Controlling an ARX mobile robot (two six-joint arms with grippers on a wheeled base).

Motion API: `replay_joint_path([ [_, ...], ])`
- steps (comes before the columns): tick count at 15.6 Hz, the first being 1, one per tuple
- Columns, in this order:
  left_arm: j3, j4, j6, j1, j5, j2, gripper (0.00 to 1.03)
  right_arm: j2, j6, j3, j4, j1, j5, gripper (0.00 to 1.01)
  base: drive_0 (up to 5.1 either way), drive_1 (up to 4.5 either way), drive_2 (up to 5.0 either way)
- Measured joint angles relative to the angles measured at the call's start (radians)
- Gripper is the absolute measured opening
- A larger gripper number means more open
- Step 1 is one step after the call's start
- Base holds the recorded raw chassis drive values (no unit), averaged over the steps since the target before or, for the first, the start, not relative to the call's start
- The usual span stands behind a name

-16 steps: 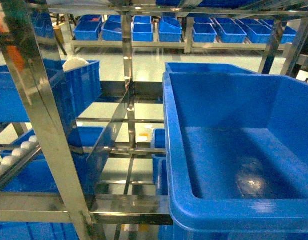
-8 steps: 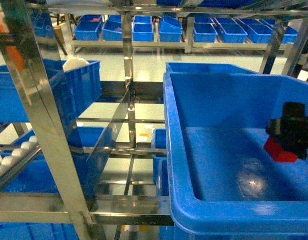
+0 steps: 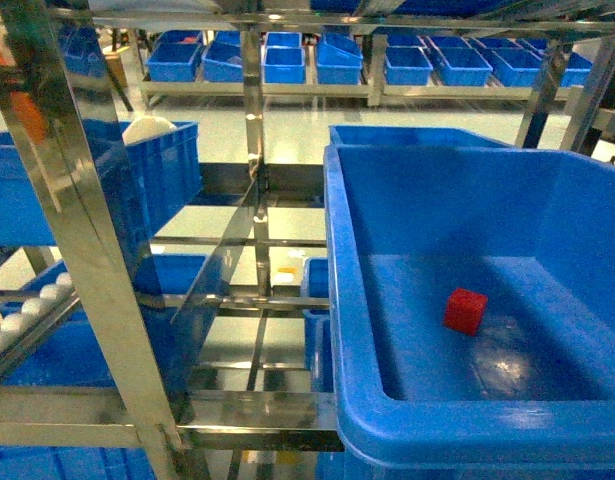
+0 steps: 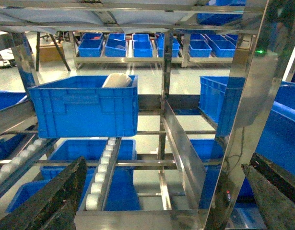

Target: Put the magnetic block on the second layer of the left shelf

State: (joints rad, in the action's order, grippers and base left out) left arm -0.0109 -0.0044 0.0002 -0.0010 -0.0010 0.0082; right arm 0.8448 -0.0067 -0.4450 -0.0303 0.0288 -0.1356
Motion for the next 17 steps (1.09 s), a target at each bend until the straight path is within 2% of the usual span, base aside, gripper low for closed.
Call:
replay_joint_path([
  [2, 0.0, 0.0, 0.0, 0.0, 0.0, 0.0, 0.98, -0.033, -0.007, -0.004, -0.04, -0.005, -0.007, 0.97, 0.0, 0.0, 0.0],
  [3, 0.0, 0.001, 0.0, 0.0, 0.0, 0.0, 0.98, -0.029, -0.005, 0.058, -0.243, -0.027, 0.066, 0.89, 0.0, 0.0, 0.0],
  [4, 0.0, 0.0, 0.0, 0.0, 0.0, 0.0, 0.98, -0.04, -0.005, 0.146, -0.381, -0.029, 0.114, 0.78, 0.0, 0.0, 0.0],
  [5, 0.0, 0.0, 0.0, 0.0, -0.003, 0.0, 0.98, -0.06, -0.005, 0.209, -0.446, -0.029, 0.128, 0.69, 0.0, 0.0, 0.0],
  [9, 0.0, 0.0, 0.0, 0.0, 0.0, 0.0, 0.98, -0.163, -0.002, 0.269, -0.495, -0.029, 0.135, 0.34, 0.0, 0.0, 0.0],
  [10, 0.0, 0.0, 0.0, 0.0, 0.0, 0.0, 0.98, -0.19, -0.002, 0.296, -0.482, -0.029, 0.135, 0.23, 0.0, 0.0, 0.0],
  [11, 0.0, 0.0, 0.0, 0.0, 0.0, 0.0, 0.98, -0.232, -0.002, 0.335, -0.454, -0.029, 0.135, 0.03, 0.0, 0.0, 0.0],
  [17, 0.0, 0.0, 0.0, 0.0, 0.0, 0.0, 0.98, -0.42, 0.0, 0.4, -0.342, -0.029, 0.135, 0.02, 0.0, 0.0, 0.0],
])
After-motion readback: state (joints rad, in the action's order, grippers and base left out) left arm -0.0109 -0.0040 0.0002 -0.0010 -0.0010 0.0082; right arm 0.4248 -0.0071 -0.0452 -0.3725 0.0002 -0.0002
